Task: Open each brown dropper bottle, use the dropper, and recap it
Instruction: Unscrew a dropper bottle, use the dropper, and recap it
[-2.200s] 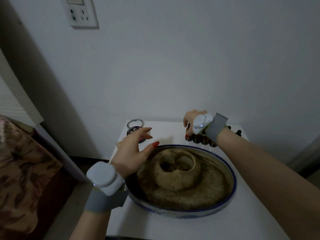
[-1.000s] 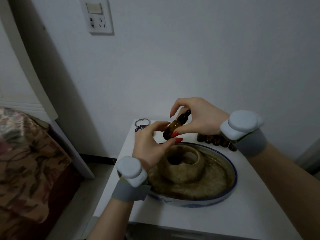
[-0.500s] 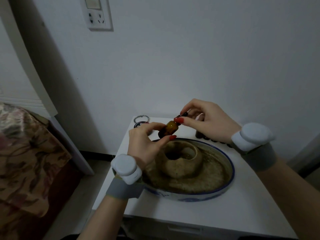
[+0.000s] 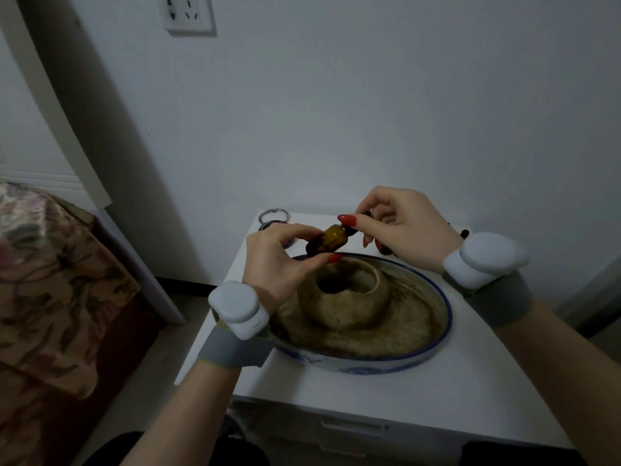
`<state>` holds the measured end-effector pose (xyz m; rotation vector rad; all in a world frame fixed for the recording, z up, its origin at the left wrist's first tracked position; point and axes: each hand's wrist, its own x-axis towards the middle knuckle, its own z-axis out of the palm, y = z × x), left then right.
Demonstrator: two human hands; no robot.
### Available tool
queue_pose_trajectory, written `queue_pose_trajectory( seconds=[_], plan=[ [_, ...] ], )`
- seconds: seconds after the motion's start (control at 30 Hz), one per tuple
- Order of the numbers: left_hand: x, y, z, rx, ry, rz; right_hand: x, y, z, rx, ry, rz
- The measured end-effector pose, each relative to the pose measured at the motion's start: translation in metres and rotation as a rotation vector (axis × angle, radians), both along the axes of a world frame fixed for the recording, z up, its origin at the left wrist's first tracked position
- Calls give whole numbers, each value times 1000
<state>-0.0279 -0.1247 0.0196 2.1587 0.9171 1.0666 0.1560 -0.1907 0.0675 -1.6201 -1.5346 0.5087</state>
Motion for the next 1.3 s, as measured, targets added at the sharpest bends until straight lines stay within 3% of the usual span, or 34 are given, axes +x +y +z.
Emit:
queue_pose_trajectory(
  seconds=[0.67, 1.03, 1.3],
  plan=[
    [8, -11, 3, -48, 99, -28, 9, -1, -9, 46, -93, 48],
    [5, -8, 1, -143, 39, -61, 15, -8, 4, 72, -162, 258],
    [6, -6, -1, -113, 40, -56, 7, -7, 2, 25, -141, 58]
  ],
)
